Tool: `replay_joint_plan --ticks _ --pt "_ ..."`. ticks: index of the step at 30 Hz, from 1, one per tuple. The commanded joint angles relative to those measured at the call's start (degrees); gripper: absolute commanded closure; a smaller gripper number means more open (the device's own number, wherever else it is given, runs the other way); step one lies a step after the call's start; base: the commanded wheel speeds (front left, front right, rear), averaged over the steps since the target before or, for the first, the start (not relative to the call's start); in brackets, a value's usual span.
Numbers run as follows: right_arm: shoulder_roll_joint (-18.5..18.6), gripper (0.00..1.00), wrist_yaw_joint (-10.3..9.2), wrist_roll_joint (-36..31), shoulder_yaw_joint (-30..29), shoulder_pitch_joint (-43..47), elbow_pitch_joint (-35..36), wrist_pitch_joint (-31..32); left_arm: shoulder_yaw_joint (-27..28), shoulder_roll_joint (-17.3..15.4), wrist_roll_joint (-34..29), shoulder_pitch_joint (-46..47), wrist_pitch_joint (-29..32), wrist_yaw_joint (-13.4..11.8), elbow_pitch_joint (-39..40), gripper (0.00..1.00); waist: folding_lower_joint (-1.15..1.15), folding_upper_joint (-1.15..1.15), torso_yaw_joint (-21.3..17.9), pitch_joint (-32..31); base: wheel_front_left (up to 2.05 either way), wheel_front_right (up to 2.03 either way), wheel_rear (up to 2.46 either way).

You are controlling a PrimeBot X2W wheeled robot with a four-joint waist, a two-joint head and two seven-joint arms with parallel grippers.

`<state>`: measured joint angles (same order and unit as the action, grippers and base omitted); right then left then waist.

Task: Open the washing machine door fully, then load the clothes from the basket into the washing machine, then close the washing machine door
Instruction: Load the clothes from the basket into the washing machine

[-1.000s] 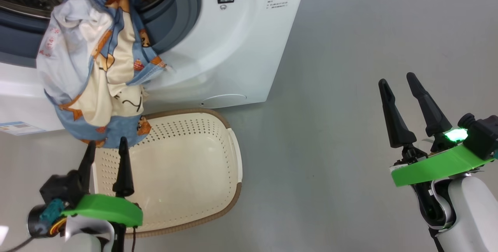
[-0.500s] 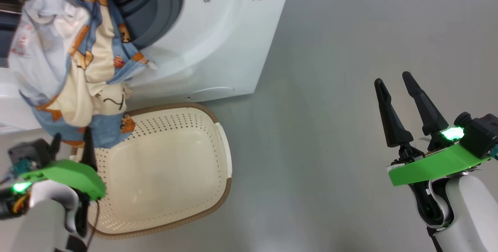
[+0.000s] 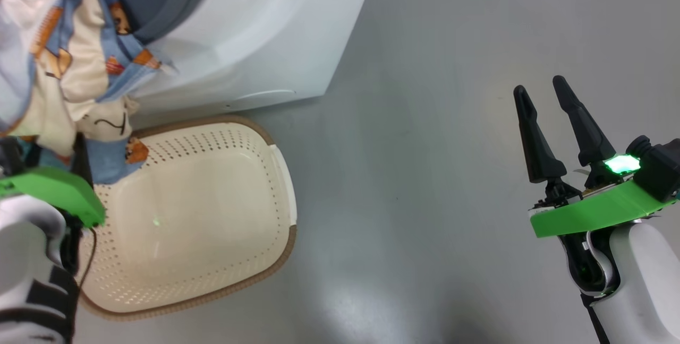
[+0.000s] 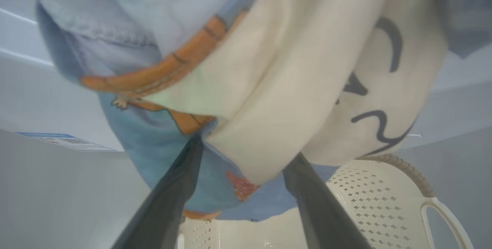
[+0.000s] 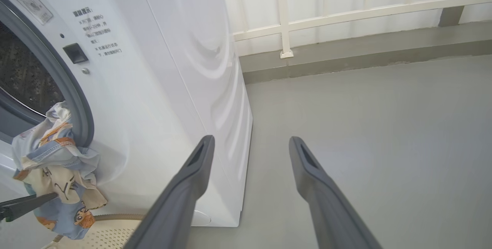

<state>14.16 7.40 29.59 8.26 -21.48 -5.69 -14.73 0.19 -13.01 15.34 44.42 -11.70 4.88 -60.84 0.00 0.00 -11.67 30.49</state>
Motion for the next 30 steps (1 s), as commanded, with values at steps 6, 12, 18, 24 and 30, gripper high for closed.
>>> replay_joint_plan --ticks 6,12,18,24,30 --pt "-0.17 0.00 0.09 0.66 0.49 -0.50 1.50 -0.27 -0.48 -3.44 -1.41 5.08 -2.48 0.52 -1.69 0.00 0.00 0.00 -2.01 3.13 0.00 0.00 0.00" --pt "-0.37 0.00 0.09 0.59 0.31 -0.79 1.55 -0.27 -1.29 -3.25 -1.87 8.22 -3.21 0.52 -1.84 0.00 0.00 0.00 -2.53 4.19 0.00 0.00 0.00" --pt "-0.61 0.00 0.09 0.34 0.01 -0.92 1.49 -0.27 -0.58 -2.72 -2.11 7.14 -3.28 0.32 3.76 1.00 0.00 0.00 -2.27 4.29 0.00 0.00 0.00" --pt "-0.79 0.00 0.09 0.25 0.11 -0.96 1.16 -0.27 -0.16 -2.02 -2.01 5.12 -3.29 0.85 6.00 1.00 0.00 0.00 -1.66 3.38 0.00 0.00 0.00" --pt "-0.66 0.00 0.09 0.24 -0.03 -0.33 1.01 -0.27 1.10 -0.49 -2.12 1.02 -3.30 1.31 13.04 1.00 0.00 0.00 -0.22 2.17 0.00 0.00 0.00"
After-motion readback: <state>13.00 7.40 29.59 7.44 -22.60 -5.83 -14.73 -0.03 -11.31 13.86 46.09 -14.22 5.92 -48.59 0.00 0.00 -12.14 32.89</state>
